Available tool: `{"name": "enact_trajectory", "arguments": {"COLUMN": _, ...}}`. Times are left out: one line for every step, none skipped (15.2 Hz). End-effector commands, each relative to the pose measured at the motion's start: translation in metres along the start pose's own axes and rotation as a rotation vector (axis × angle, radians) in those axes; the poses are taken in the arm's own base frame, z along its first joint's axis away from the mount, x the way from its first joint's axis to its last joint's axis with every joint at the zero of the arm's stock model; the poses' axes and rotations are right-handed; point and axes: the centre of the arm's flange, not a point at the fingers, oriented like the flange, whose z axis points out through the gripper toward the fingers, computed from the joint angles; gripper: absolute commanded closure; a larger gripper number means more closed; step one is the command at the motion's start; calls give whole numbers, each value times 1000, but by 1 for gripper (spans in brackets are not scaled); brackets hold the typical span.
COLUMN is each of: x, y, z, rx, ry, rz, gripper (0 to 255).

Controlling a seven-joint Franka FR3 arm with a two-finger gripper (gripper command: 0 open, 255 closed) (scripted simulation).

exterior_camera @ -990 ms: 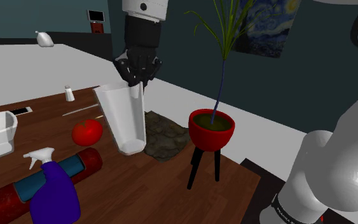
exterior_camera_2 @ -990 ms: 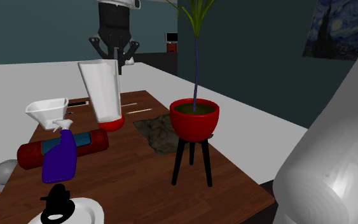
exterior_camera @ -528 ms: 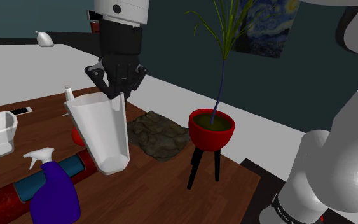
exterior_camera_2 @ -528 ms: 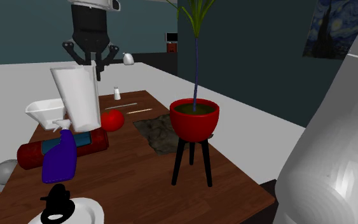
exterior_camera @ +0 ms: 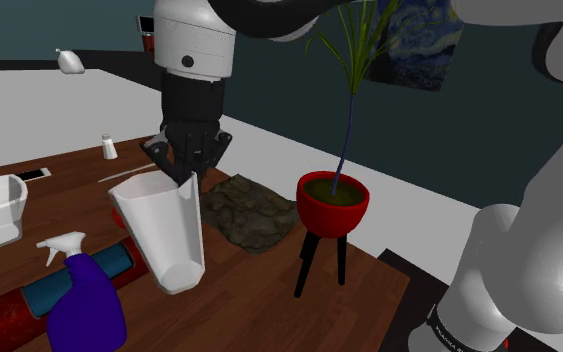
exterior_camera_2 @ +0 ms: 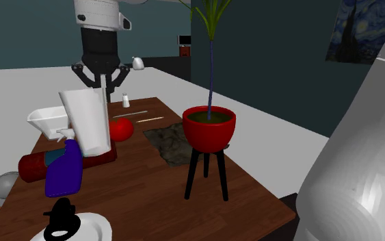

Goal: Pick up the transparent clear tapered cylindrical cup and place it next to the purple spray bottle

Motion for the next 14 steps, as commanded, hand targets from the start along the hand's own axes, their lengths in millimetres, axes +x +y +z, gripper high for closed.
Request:
{"name": "enact_trajectory", "arguments": {"x": 0, "y": 0, "z": 11, "rx": 0, "ry": 1, "rz": 0, "gripper": 255}}
{"name": "enact_trajectory", "arguments": {"x": -1, "y": 1, "z": 16, "rx": 0, "ry": 1, "rz": 0, "gripper": 255}}
{"name": "enact_trajectory", "arguments": {"x": -1, "y": 1, "z": 21, "rx": 0, "ry": 1, "rz": 0, "gripper": 255}}
{"name": "enact_trajectory", "arguments": {"x": -2, "y": 2, "z": 26, "rx": 0, "ry": 1, "rz": 0, "gripper": 255}}
{"name": "enact_trajectory", "arguments": {"x": -2, "y": 2, "z": 32, "rx": 0, "ry": 1, "rz": 0, "gripper": 255}}
{"name": "enact_trajectory", "arguments": {"x": -2, "y": 3, "z": 37, "rx": 0, "ry": 1, "rz": 0, "gripper": 255}}
{"name": "enact_trajectory", "arguments": {"x": -3, "y": 3, "z": 42, "rx": 0, "ry": 1, "rz": 0, "gripper": 255}}
{"name": "enact_trajectory", "arguments": {"x": -3, "y": 4, "z": 47, "rx": 0, "ry": 1, "rz": 0, "gripper": 255}}
{"name": "enact_trajectory", "arguments": {"x": -4, "y": 4, "z": 52, "rx": 0, "ry": 1, "rz": 0, "gripper": 255}}
{"name": "enact_trajectory", "arguments": {"x": -4, "y": 5, "z": 58, "rx": 0, "ry": 1, "rz": 0, "gripper": 255}}
{"name": "enact_trajectory", "arguments": {"x": -4, "y": 5, "z": 63, "rx": 0, "ry": 1, "rz": 0, "gripper": 255}}
{"name": "enact_trajectory", "arguments": {"x": -5, "y": 6, "z": 68, "rx": 0, "ry": 1, "rz": 0, "gripper": 255}}
{"name": "enact_trajectory", "arguments": {"x": -5, "y": 6, "z": 73, "rx": 0, "ry": 1, "rz": 0, "gripper": 255}}
{"name": "enact_trajectory", "arguments": {"x": -6, "y": 7, "z": 79, "rx": 0, "ry": 1, "rz": 0, "gripper": 255}}
